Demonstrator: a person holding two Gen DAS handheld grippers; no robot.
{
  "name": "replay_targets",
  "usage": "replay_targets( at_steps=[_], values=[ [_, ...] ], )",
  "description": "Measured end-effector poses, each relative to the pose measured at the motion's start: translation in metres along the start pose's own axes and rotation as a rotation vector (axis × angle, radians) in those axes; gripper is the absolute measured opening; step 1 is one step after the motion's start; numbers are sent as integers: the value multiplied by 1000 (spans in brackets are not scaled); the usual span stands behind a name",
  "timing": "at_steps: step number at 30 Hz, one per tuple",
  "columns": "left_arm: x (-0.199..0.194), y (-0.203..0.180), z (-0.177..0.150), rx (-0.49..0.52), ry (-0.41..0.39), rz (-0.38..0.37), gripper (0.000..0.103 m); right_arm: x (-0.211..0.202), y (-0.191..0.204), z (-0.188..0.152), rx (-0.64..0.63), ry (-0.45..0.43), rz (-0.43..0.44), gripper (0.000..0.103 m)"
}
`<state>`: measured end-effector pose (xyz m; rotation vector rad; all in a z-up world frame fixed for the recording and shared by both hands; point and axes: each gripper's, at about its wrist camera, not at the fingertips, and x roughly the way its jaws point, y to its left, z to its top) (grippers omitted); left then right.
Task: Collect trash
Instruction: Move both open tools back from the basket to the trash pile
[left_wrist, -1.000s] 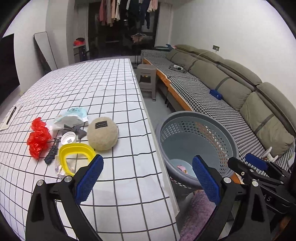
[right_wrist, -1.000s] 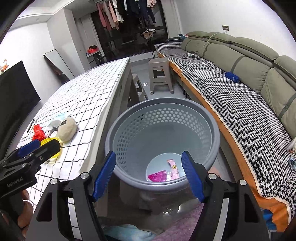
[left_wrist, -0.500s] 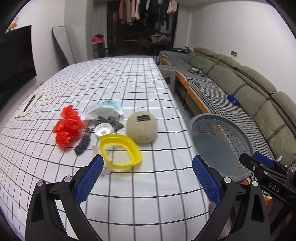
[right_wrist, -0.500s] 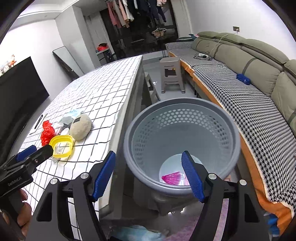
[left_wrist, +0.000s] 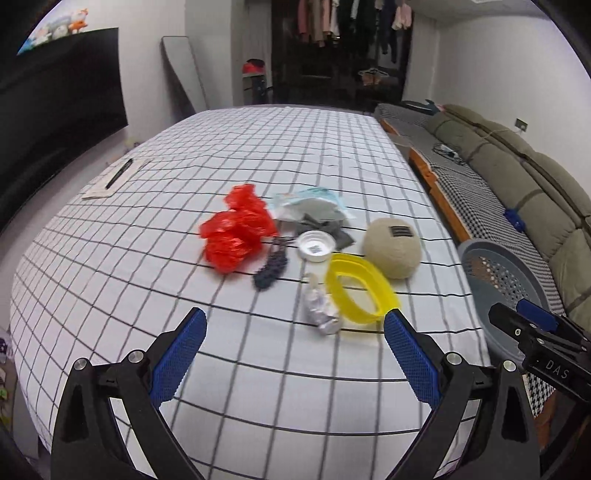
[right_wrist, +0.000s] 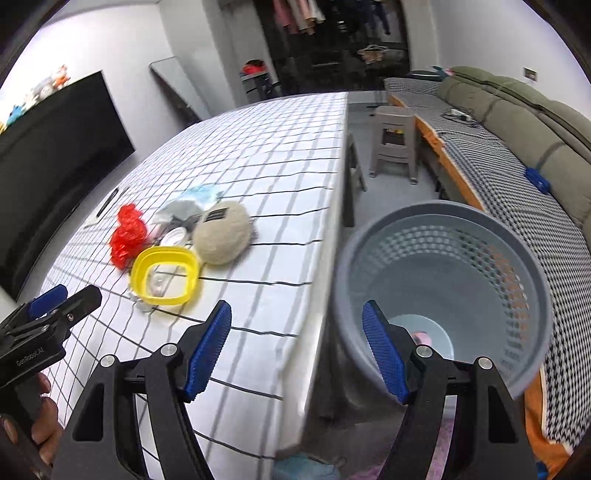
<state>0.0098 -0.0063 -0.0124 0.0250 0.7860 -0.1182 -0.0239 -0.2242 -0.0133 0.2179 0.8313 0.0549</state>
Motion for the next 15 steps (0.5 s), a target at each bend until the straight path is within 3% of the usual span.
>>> replay_targets(
  at_steps=[8, 15],
  values=[
    [7, 34, -2, -55, 24, 73, 95, 28, 42, 9, -85, 56, 70, 70],
    [17, 52, 1, -39, 29, 115, 95, 50, 77, 14, -146, 109, 123, 70]
  ],
)
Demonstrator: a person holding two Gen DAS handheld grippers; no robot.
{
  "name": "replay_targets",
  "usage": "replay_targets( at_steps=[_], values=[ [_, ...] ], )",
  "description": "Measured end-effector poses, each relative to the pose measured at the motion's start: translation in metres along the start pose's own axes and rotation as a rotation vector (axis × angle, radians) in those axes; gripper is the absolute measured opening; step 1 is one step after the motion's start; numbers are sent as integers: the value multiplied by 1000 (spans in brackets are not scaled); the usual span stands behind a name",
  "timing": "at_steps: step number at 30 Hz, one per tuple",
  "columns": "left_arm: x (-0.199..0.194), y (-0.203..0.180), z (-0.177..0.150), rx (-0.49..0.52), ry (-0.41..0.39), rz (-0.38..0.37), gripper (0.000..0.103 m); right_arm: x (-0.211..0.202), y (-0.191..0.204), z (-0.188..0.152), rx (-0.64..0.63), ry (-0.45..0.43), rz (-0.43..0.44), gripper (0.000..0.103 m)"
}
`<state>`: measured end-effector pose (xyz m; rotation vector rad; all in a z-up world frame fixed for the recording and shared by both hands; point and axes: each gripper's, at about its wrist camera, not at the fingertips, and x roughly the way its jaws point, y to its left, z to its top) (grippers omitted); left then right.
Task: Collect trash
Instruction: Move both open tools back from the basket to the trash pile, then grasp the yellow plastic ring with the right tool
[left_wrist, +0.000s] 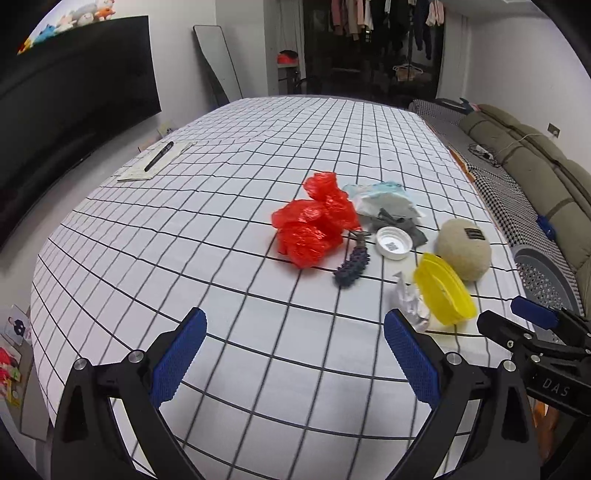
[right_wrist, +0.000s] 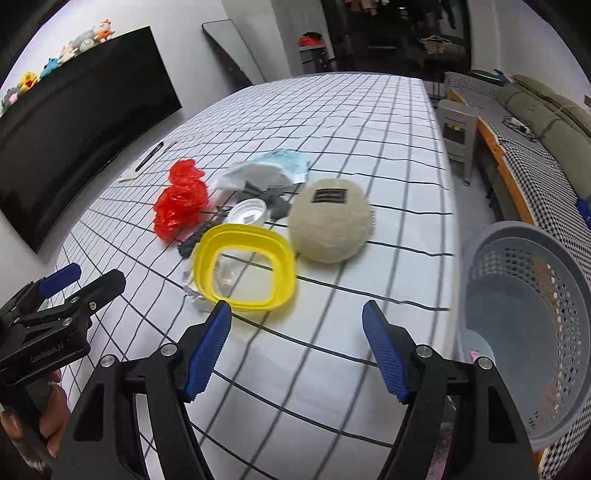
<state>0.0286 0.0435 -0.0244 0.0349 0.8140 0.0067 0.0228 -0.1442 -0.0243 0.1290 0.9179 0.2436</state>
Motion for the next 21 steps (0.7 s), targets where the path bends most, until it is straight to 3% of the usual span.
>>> replay_targets(
  at_steps=[21],
  values=[
    [21, 41, 6, -62, 7, -24, 95, 40, 32, 23, -11, 60, 23, 74]
  ],
)
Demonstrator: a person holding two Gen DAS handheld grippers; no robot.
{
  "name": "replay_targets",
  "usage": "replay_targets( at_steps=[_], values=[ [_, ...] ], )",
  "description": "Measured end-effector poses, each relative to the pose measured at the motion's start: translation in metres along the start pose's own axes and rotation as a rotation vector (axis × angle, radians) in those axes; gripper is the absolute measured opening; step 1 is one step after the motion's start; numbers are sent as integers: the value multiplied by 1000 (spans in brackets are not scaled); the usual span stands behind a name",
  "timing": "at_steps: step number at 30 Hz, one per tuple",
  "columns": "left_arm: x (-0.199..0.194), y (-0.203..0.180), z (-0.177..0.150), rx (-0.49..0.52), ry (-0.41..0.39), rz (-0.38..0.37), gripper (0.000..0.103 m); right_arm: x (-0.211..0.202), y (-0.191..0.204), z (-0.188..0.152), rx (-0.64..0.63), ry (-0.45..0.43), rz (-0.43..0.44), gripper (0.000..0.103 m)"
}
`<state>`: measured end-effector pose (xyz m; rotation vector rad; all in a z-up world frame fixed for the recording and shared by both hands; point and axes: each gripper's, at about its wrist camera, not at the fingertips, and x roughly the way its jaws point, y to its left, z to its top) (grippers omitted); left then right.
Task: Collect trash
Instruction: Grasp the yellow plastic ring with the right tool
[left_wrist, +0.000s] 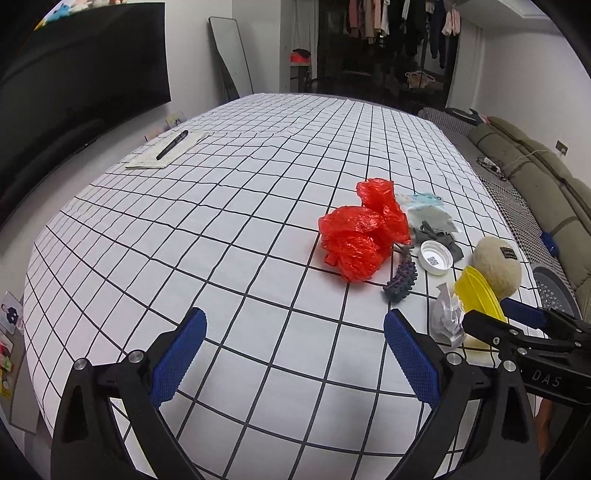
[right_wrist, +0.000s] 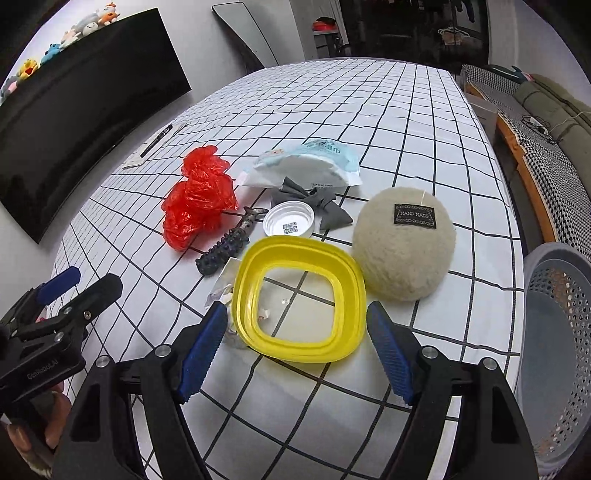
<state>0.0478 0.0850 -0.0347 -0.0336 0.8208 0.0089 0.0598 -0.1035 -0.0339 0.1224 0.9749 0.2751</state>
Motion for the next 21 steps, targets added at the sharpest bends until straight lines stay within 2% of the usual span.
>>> replay_targets(
  at_steps=[9, 15, 17, 21],
  values=[
    [-3, -6, -5, 5, -3, -22, 95, 2, -4, -1, 18, 5, 21, 75],
    [-4, -11, -8, 17, 0, -38, 95, 6, -8, -1, 33, 12, 77, 74],
    [-6, -12, -8, 20, -4, -38, 95, 5, -7, -1, 33, 9, 83, 67],
    [-7, -13, -9, 20, -5, -40, 95, -2, -5, -2, 31, -8, 89, 67]
  ],
)
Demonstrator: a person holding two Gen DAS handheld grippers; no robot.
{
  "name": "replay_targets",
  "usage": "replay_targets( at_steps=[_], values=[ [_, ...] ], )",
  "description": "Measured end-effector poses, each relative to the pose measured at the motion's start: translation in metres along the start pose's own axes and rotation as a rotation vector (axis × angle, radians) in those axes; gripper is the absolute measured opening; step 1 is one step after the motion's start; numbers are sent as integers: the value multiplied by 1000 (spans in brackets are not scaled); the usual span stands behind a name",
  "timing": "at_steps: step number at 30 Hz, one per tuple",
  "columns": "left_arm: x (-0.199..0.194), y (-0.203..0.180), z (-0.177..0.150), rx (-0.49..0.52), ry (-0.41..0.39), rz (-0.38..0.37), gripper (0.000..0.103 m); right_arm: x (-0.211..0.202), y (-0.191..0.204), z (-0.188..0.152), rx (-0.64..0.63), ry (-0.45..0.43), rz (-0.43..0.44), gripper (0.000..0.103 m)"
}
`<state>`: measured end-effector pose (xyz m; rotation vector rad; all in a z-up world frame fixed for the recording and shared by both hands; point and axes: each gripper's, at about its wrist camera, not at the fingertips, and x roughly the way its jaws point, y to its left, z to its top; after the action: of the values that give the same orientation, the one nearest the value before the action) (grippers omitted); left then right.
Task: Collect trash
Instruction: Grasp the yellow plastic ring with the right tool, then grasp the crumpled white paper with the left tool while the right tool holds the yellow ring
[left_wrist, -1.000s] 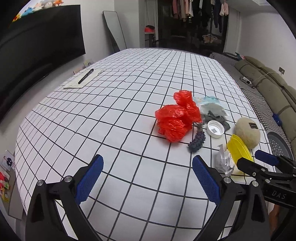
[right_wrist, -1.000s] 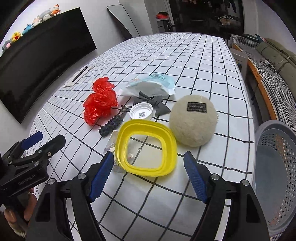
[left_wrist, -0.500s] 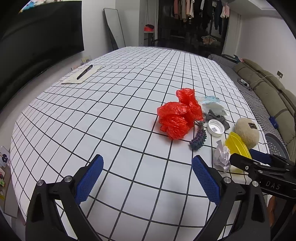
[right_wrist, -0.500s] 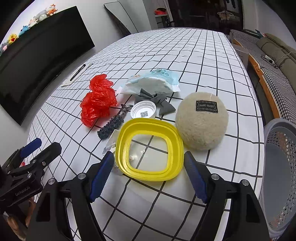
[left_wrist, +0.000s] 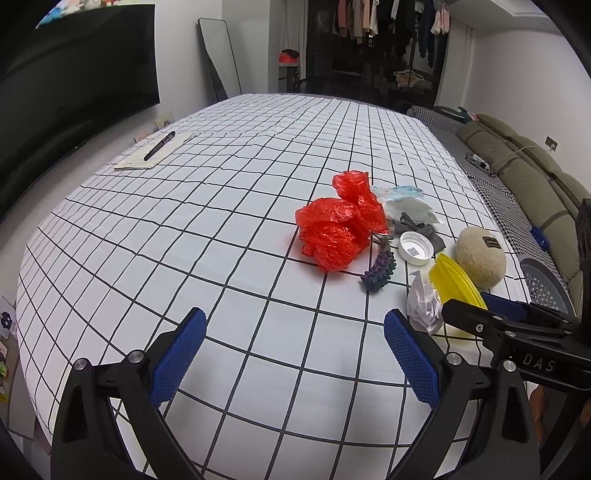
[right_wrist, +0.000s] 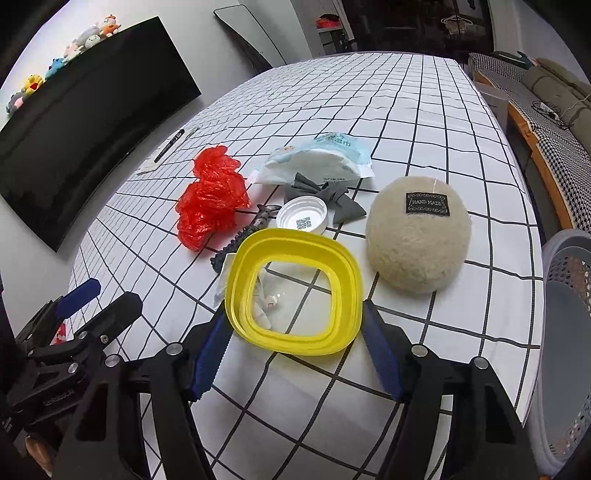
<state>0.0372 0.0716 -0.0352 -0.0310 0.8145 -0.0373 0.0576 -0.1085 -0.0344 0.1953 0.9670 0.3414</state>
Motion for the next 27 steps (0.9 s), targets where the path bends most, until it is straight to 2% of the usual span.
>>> replay_targets(
  at_steps=[8, 19, 27],
  values=[
    [1, -9, 1, 3, 14, -39, 95, -24, -1, -12, 0, -45, 3, 66],
    [12, -47, -2, 36, 62, -122, 95, -61, -33, -40, 50, -102, -35, 66],
    [29, -70, 0, 46, 97, -107, 95, -71, -55, -53, 79, -118, -53, 66]
  ],
)
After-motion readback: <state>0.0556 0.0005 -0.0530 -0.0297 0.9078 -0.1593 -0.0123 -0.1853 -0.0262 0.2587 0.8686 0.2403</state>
